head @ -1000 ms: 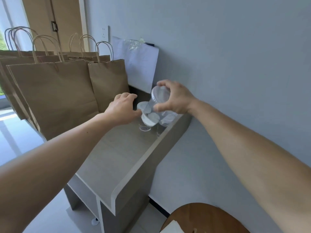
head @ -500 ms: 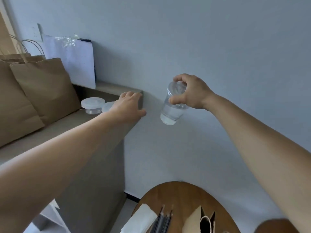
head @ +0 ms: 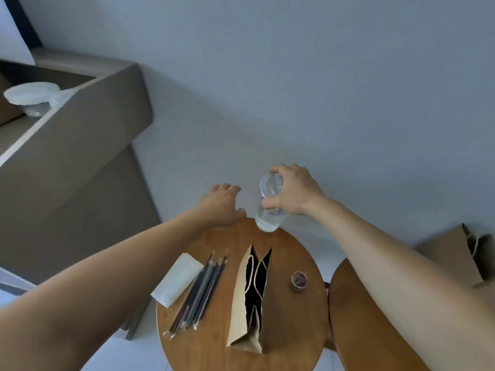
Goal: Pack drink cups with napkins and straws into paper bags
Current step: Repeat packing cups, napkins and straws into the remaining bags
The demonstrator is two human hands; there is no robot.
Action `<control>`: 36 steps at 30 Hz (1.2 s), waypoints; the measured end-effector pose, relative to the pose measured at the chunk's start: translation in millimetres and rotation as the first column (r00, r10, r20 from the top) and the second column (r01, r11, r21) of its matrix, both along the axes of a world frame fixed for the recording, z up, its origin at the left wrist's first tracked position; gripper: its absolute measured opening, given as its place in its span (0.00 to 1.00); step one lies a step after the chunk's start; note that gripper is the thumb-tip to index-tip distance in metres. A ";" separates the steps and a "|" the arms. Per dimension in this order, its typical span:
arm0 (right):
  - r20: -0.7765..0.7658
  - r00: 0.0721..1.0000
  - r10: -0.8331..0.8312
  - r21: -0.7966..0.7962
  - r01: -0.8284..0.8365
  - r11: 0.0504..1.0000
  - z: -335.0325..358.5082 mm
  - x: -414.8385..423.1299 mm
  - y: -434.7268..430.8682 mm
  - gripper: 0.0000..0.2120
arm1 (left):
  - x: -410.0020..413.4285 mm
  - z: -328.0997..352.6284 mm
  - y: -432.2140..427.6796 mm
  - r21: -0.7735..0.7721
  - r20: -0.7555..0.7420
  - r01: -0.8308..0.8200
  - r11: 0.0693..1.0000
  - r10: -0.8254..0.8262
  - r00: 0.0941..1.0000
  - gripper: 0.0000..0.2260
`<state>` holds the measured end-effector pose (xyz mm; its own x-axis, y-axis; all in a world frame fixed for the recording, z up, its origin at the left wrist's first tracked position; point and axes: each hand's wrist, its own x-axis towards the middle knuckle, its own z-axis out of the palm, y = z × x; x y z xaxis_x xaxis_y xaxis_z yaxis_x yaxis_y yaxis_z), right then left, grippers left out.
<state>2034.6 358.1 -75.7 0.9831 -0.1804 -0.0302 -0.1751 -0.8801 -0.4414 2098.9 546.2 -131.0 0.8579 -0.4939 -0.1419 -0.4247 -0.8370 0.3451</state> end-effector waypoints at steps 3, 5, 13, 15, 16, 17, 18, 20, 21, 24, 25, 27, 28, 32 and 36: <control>-0.022 1.000 -0.009 0.015 0.010 1.000 -25.9 -10.7 -3.3 0.47 | -21.9 -34.0 -5.2 0.044 -0.078 0.005 0.999 -0.001 0.997 0.31; -0.023 1.000 -0.010 0.020 0.010 1.000 -40.4 -14.2 -0.4 0.46 | -35.2 -54.9 -1.8 0.091 -0.147 0.024 0.996 -0.011 0.989 0.32; -0.041 0.996 -0.082 0.090 0.085 0.992 -80.9 -28.7 22.1 0.47 | -62.9 -113.7 14.5 0.176 -0.526 0.217 0.960 -0.094 0.845 0.40; -0.051 0.994 -0.101 0.067 0.104 0.992 -88.4 -34.3 25.3 0.45 | -71.6 -120.3 10.5 0.156 -0.587 0.220 0.963 -0.089 0.804 0.38; -0.055 0.992 -0.115 0.052 0.118 0.992 -91.9 -37.1 26.5 0.45 | -76.0 -124.2 8.0 0.150 -0.603 0.220 0.964 -0.087 0.793 0.34; -0.056 0.990 -0.127 0.043 0.129 0.991 -94.2 -41.2 27.5 0.44 | -81.2 -127.5 5.6 0.151 -0.598 0.208 0.967 -0.078 0.797 0.27; -0.059 0.989 -0.138 0.040 0.141 0.989 -95.8 -45.6 28.5 0.44 | -85.4 -130.8 4.2 0.147 -0.582 0.181 0.972 -0.063 0.811 0.21; -0.065 0.986 -0.155 0.048 0.158 0.986 -98.0 -54.7 29.8 0.45 | -88.4 -135.9 5.3 0.121 -0.573 0.076 0.990 0.007 0.820 0.18; -0.063 0.986 -0.156 0.055 0.159 0.986 -98.6 -59.7 29.7 0.45 | -88.5 -138.6 7.1 0.112 -0.600 0.016 0.994 0.055 0.798 0.17; -0.068 0.992 -0.103 0.042 0.106 0.994 -98.9 -74.4 29.7 0.44 | -85.7 -144.7 14.2 0.103 -0.716 -0.153 0.983 0.181 0.674 0.18; -0.073 0.996 -0.057 0.017 0.058 0.998 -98.9 -79.0 30.7 0.44 | -83.4 -145.7 16.5 0.094 -0.735 -0.197 0.976 0.202 0.647 0.18; -0.094 0.993 0.066 -0.056 -0.071 0.996 -98.8 -86.9 33.9 0.43 | -78.4 -147.9 19.8 0.077 -0.755 -0.246 0.966 0.218 0.619 0.18; -0.116 0.984 0.132 -0.099 -0.144 0.985 -99.0 -89.9 36.2 0.42 | -76.3 -149.0 21.6 0.071 -0.759 -0.249 0.966 0.215 0.615 0.19; -0.233 0.891 0.389 -0.271 -0.444 0.854 -107.3 -95.5 48.0 0.42 | -70.8 -152.4 27.1 0.056 -0.772 -0.209 0.976 0.175 0.611 0.18; -0.357 0.831 0.426 -0.264 -0.528 0.807 -132.9 -99.8 61.3 0.41 | -68.1 -156.9 32.2 0.046 -0.756 -0.183 0.982 0.154 0.636 0.16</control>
<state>1934.8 419.4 -208.6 0.9069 0.2612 -0.3305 0.2414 -0.9652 -0.1005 2030.8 578.3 -288.0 0.5301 -0.3683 -0.7638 0.1416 -0.8496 0.5080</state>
